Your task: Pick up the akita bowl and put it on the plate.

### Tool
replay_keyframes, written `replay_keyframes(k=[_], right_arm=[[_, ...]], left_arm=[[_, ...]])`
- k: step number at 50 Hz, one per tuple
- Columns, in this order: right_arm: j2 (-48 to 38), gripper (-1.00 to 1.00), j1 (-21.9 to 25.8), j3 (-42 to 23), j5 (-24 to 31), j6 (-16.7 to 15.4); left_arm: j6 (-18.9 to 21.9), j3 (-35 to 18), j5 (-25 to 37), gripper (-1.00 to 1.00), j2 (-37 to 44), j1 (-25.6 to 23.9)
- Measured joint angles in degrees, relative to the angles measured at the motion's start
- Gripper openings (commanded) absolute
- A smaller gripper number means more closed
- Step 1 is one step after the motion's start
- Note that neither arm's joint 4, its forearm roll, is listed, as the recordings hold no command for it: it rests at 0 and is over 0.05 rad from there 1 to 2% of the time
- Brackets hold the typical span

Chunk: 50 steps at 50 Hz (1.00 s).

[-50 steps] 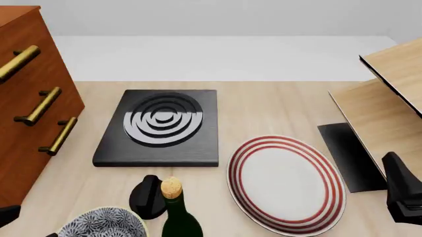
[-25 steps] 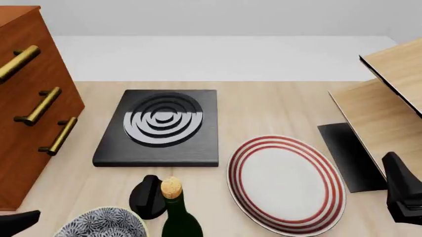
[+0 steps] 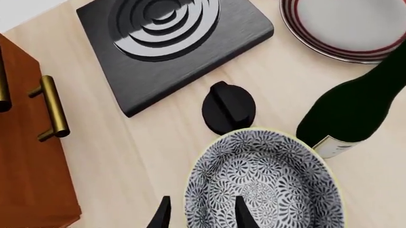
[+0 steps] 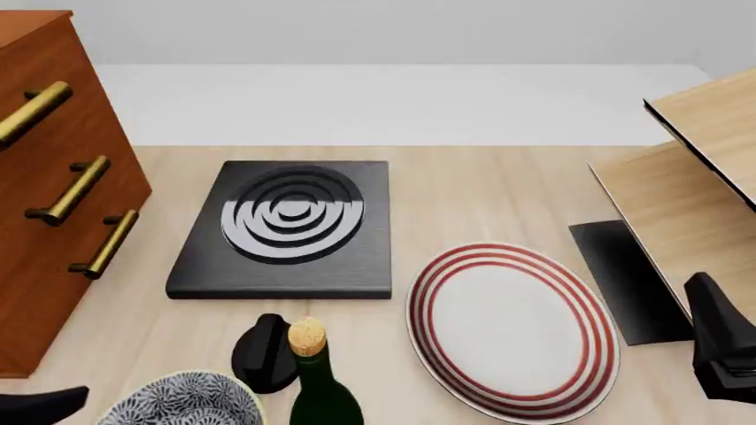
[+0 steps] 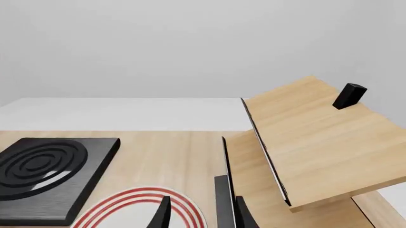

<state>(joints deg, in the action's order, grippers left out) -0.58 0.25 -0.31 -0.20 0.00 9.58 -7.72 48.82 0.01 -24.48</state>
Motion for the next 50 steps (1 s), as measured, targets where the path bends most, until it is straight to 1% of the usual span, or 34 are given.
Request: replay_keyframes(k=[26, 50], right_arm=[[0.0, 1.0, 0.0, 0.0, 0.0, 0.0], [0.0, 1.0, 0.0, 0.0, 0.0, 0.0]], left_arm=[[0.9, 3.0, -2.1, 1.0, 0.0, 2.7], [1.9, 4.0, -4.6, 1.0, 0.0, 4.9]])
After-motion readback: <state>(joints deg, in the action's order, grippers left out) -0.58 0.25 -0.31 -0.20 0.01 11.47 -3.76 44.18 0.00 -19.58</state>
